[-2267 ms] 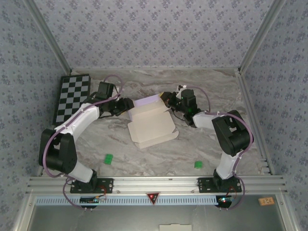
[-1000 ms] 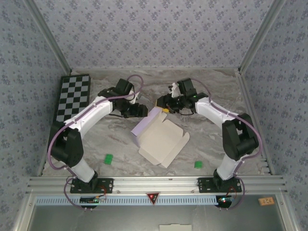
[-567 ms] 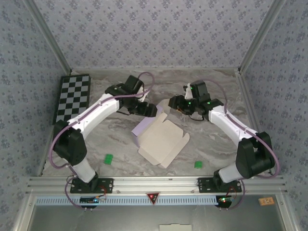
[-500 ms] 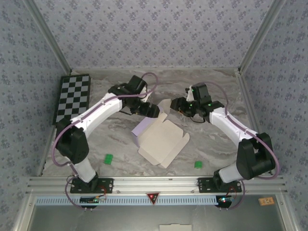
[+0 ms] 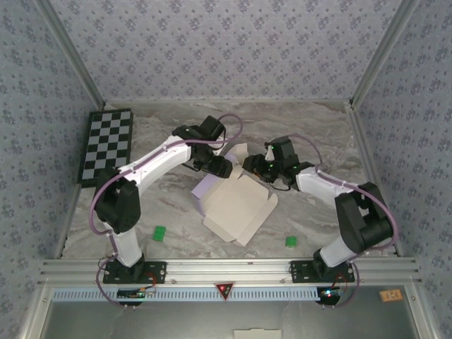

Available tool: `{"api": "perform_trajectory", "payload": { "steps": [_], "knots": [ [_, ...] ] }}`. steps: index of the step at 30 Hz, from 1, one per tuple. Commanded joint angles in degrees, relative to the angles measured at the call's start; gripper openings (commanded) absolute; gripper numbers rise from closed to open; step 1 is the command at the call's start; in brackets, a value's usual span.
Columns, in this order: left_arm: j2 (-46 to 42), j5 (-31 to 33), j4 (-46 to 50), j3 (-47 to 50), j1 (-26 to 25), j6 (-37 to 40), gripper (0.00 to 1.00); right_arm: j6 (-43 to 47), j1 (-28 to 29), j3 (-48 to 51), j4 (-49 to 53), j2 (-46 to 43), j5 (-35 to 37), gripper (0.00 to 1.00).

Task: Fold the paper box

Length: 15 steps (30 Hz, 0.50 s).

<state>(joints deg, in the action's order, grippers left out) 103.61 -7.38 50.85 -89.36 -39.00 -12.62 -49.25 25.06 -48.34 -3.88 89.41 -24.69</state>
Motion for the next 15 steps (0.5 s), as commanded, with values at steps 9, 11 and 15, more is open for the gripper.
{"api": "perform_trajectory", "payload": {
  "steps": [9,11,15],
  "knots": [
    [-0.4,1.4,0.6,0.5,0.2,-0.2,0.62,-4.1,-0.5,-2.0,-15.3,11.4,1.1,0.45],
    [-0.5,1.4,0.6,0.5,0.2,-0.2,0.62,-4.5,-0.5,-2.7,-16.9,13.1,0.9,0.45],
    [-0.6,1.2,0.5,0.6,0.2,-0.3,0.62,-4.9,-0.7,-3.6,-19.0,15.6,1.0,0.43]
  ]
}}
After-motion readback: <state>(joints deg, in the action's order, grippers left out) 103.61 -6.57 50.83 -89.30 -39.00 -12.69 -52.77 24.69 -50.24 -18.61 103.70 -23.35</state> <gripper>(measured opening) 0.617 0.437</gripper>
